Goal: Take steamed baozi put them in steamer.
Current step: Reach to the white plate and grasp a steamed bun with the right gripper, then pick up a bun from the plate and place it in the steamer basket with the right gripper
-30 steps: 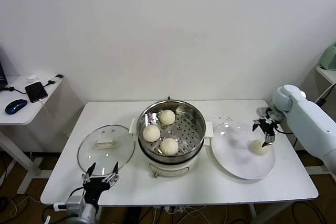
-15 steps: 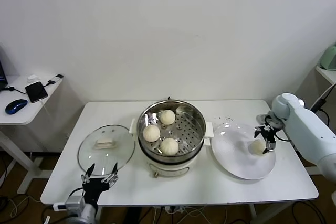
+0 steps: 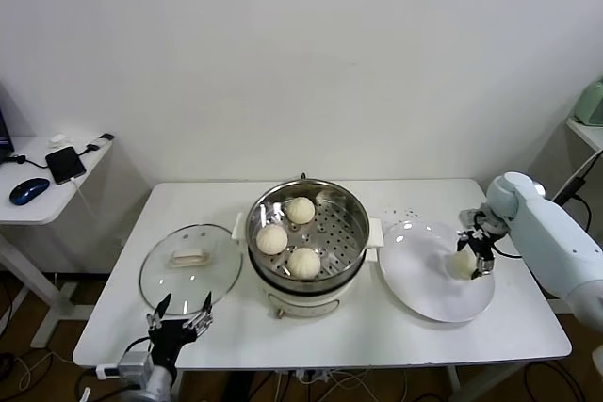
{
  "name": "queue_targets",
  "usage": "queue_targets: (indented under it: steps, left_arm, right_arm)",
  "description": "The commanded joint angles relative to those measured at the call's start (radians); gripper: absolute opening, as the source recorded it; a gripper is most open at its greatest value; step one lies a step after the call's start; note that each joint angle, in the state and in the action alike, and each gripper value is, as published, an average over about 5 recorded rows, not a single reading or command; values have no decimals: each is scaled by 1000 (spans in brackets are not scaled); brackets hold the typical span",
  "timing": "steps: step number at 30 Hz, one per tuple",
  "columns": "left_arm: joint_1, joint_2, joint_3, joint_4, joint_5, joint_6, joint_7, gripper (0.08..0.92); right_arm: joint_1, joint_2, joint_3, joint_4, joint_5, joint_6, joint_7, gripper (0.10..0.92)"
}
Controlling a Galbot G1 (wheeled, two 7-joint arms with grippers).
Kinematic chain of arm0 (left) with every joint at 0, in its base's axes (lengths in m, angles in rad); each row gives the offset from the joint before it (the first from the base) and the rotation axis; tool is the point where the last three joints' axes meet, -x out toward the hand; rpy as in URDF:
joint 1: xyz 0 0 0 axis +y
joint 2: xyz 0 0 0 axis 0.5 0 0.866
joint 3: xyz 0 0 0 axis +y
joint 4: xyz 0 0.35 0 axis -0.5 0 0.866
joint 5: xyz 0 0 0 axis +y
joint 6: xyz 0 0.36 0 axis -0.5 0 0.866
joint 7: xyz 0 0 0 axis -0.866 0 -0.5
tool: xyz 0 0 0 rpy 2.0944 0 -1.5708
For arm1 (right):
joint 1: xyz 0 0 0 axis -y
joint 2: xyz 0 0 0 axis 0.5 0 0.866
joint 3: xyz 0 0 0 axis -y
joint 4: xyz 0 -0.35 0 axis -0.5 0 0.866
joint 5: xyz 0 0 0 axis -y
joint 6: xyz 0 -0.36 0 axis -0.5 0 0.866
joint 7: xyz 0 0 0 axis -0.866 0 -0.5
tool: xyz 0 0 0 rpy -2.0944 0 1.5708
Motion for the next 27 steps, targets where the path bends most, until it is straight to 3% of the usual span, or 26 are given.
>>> queue_targets:
  steps: [1, 4, 9, 20, 27]
  left_arm:
    - [0, -8, 0, 1, 0, -1, 0, 823]
    - [-1, -8, 2, 1, 1, -1, 0, 823]
    - [-4, -7, 4, 5, 2, -2, 0, 823]
    - [-28, -3, 19, 18, 34, -13, -3, 823]
    - [-51, 7, 15, 29, 46, -29, -12, 823]
  right_arm:
    - [-3, 2, 4, -2, -6, -1, 2, 673]
    - [-1, -3, 1, 7, -1, -5, 1, 595]
    - [24, -39, -58, 74, 98, -61, -15, 552]
    - [441, -175, -545, 369, 646, -396, -25, 526]
    - [841, -103, -918, 508, 943, -560, 46, 526]
